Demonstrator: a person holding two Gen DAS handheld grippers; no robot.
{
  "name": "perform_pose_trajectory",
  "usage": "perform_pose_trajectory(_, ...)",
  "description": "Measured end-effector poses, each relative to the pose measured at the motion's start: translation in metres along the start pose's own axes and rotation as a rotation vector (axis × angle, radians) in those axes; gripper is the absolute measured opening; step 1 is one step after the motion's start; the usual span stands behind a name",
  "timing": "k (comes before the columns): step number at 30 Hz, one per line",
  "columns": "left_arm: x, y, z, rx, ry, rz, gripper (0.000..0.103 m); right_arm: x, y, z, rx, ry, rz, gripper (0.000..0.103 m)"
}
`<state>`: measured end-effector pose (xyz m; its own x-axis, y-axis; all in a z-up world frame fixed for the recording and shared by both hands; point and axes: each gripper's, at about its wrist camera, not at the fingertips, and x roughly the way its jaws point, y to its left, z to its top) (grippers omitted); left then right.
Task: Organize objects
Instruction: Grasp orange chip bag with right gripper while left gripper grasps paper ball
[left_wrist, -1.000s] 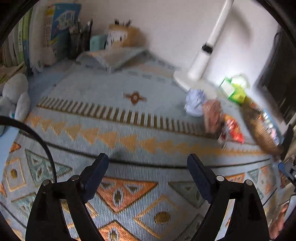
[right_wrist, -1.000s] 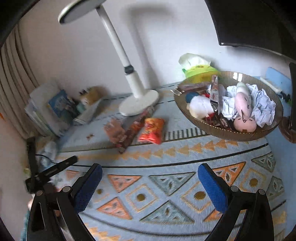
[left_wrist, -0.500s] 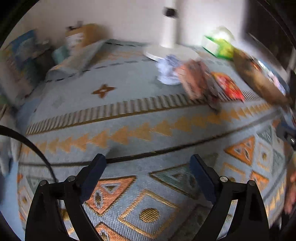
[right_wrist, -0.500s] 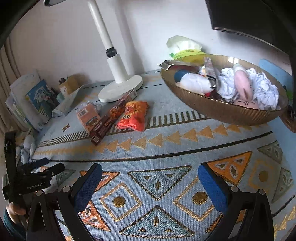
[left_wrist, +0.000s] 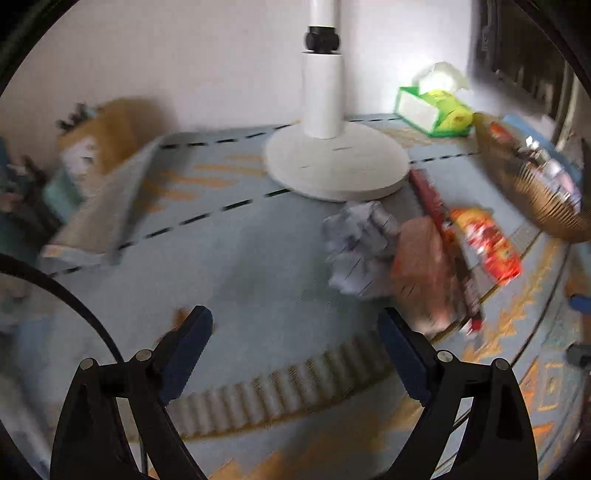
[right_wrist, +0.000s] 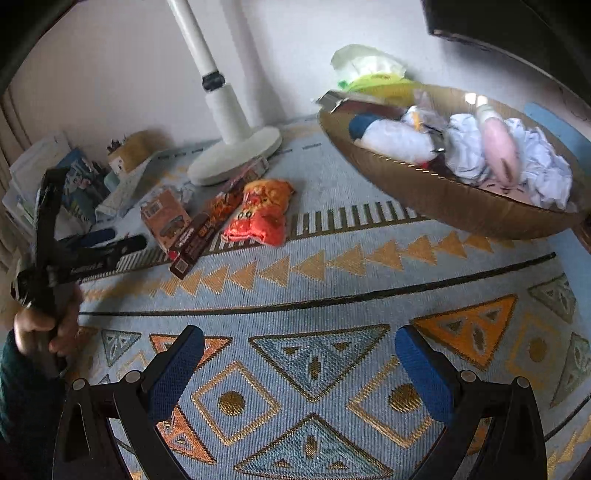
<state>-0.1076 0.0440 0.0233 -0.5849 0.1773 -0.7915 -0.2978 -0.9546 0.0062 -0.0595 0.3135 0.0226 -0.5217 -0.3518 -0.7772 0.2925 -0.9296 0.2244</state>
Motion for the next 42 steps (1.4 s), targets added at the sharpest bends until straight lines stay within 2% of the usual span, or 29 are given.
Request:
perform_pose_trajectory(3, 0.003, -0.009, 0.013, 0.039, -0.022, -0.099, 0.09, 0.006, 0.017, 0.018, -0.07, 0.049, 0.002, 0.103)
perform_pose_trajectory(8, 0.022, -0.021, 0.028, 0.08, -0.028, -0.168, 0.09, 0.025, 0.049, 0.05, -0.212, 0.083, -0.091, 0.103)
perform_pose_trajectory(9, 0.027, -0.022, 0.028, 0.075, -0.025, -0.178, 0.088, 0.032, 0.051, 0.058, -0.211, 0.078, -0.099, 0.103)
perform_pose_trajectory(11, 0.033, -0.024, 0.027, 0.086, -0.001, -0.168, 0.074, 0.042, 0.052, 0.066, -0.186, 0.08, -0.112, 0.103)
perform_pose_trajectory(14, 0.028, -0.028, 0.027, 0.114, -0.036, -0.165, 0.071, 0.053, 0.049, 0.074, -0.138, 0.053, -0.115, 0.103)
perform_pose_trajectory(16, 0.029, -0.027, 0.032, 0.107, -0.054, -0.167, 0.071, 0.062, 0.049, 0.076, -0.114, 0.046, -0.117, 0.1)
perform_pose_trajectory(19, 0.038, -0.026, 0.039, 0.077, -0.033, -0.198, 0.071, 0.079, 0.054, 0.073, -0.128, 0.055, -0.159, 0.08)
perform_pose_trajectory(21, 0.043, -0.028, 0.041, 0.077, -0.024, -0.183, 0.064, 0.08, 0.056, 0.071, -0.128, 0.024, -0.18, 0.066)
perform_pose_trajectory(22, 0.044, -0.03, 0.04, 0.083, -0.019, -0.176, 0.054, 0.079, 0.057, 0.071, -0.13, 0.012, -0.176, 0.061)
perform_pose_trajectory(23, 0.042, -0.032, 0.04, 0.09, -0.029, -0.17, 0.05, 0.078, 0.057, 0.071, -0.132, 0.002, -0.17, 0.051)
perform_pose_trajectory(25, 0.038, -0.032, 0.038, 0.085, -0.049, -0.174, 0.046, 0.076, 0.058, 0.071, -0.13, -0.01, -0.15, 0.047)
perform_pose_trajectory(28, 0.029, -0.024, 0.037, 0.041, -0.101, -0.167, 0.045, 0.067, 0.054, 0.07, -0.106, -0.056, -0.123, 0.046)
perform_pose_trajectory(31, 0.018, -0.006, 0.034, -0.057, -0.158, -0.166, 0.045, 0.055, 0.053, 0.067, -0.098, -0.127, -0.111, 0.046)
perform_pose_trajectory(33, 0.013, 0.0, 0.031, -0.092, -0.176, -0.141, 0.045, 0.053, 0.057, 0.067, -0.115, -0.14, -0.108, 0.046)
perform_pose_trajectory(37, 0.001, -0.005, 0.019, -0.124, -0.157, -0.092, 0.045, 0.05, 0.057, 0.067, -0.111, -0.166, -0.082, 0.046)
perform_pose_trajectory(42, -0.04, -0.033, -0.018, -0.097, -0.136, -0.066, 0.045, 0.052, 0.053, 0.067, -0.108, -0.126, -0.026, 0.046)
